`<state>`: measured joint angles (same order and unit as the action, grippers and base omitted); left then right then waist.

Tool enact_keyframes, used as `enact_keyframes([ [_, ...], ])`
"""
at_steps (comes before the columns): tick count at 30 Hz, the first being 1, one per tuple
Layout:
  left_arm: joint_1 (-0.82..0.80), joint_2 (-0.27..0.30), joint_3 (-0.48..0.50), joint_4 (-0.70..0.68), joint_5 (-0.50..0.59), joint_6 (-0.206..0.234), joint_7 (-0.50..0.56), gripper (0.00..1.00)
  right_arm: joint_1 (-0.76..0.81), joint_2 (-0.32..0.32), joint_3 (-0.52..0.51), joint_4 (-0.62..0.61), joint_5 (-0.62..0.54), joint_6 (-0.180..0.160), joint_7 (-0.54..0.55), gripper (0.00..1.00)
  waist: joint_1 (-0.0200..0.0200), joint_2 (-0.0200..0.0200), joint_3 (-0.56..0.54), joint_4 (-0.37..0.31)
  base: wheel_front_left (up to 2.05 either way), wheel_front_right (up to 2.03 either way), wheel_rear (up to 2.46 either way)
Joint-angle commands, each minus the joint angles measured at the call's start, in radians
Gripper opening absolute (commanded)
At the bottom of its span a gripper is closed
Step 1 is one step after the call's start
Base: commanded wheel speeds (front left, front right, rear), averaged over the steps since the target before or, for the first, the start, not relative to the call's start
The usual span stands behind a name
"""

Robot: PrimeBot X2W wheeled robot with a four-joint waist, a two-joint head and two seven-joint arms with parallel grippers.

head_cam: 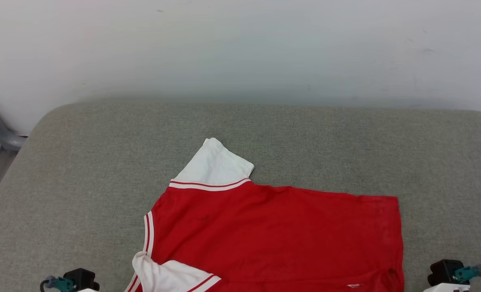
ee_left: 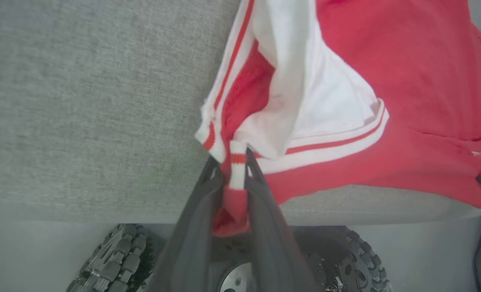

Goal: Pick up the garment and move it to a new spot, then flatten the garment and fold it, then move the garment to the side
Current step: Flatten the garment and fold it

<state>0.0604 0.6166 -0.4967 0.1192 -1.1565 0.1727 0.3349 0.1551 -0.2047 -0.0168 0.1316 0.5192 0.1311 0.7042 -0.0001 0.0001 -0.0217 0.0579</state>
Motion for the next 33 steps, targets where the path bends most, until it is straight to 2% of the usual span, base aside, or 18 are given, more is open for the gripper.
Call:
enact_keyframes([
  [1,-0.015,-0.017,0.002,0.035,0.01,-0.003,-0.023,1.0,0.007,0.008,-0.001,0.001,-0.01,-0.001,-0.046,1.0,0.0001,-0.0001,0.003,0.0,0.0,0.0,0.0],
  [6,-0.058,-0.025,0.004,0.067,0.06,-0.019,-0.091,1.0,-0.007,0.016,-0.014,-0.024,-0.061,-0.001,-0.219,1.0,0.0001,-0.0001,0.005,-0.001,0.0,0.0,0.0],
  [7,-0.058,-0.025,0.004,0.067,0.06,-0.019,-0.091,1.0,-0.007,0.016,-0.014,-0.024,-0.061,-0.001,-0.219,1.0,0.0001,-0.0001,0.005,-0.001,0.0,0.0,0.0],
  [14,-0.146,-0.032,0.033,0.038,0.182,0.023,-0.257,1.0,-0.039,0.068,-0.075,-0.08,-0.185,-0.001,-0.507,1.0,0.0001,-0.0001,0.01,-0.006,0.0,0.0,0.0],
  [18,-0.197,-0.04,0.051,0.009,0.269,0.046,-0.386,1.0,-0.067,0.088,-0.08,-0.127,-0.24,-0.001,-0.616,1.0,0.0001,-0.0001,0.029,-0.018,0.0,0.0,0.0],
  [25,-0.321,-0.055,0.046,-0.01,0.381,0.05,-0.511,1.0,-0.135,0.117,-0.078,-0.232,-0.294,-0.001,-0.674,1.0,0.0001,-0.0001,0.122,-0.041,0.0,0.0,0.0],
  [29,-0.413,-0.057,0.043,-0.004,0.419,0.035,-0.531,1.0,-0.187,0.131,-0.076,-0.295,-0.308,-0.001,-0.67,1.0,0.0001,-0.0001,0.213,-0.059,0.0,0.0,0.0],
  [33,-0.517,-0.055,0.04,0.034,0.42,-0.003,-0.503,1.0,-0.242,0.14,-0.062,-0.341,-0.325,-0.001,-0.665,1.0,0.0001,-0.0001,0.3,-0.088,0.0,0.0,0.0],
])
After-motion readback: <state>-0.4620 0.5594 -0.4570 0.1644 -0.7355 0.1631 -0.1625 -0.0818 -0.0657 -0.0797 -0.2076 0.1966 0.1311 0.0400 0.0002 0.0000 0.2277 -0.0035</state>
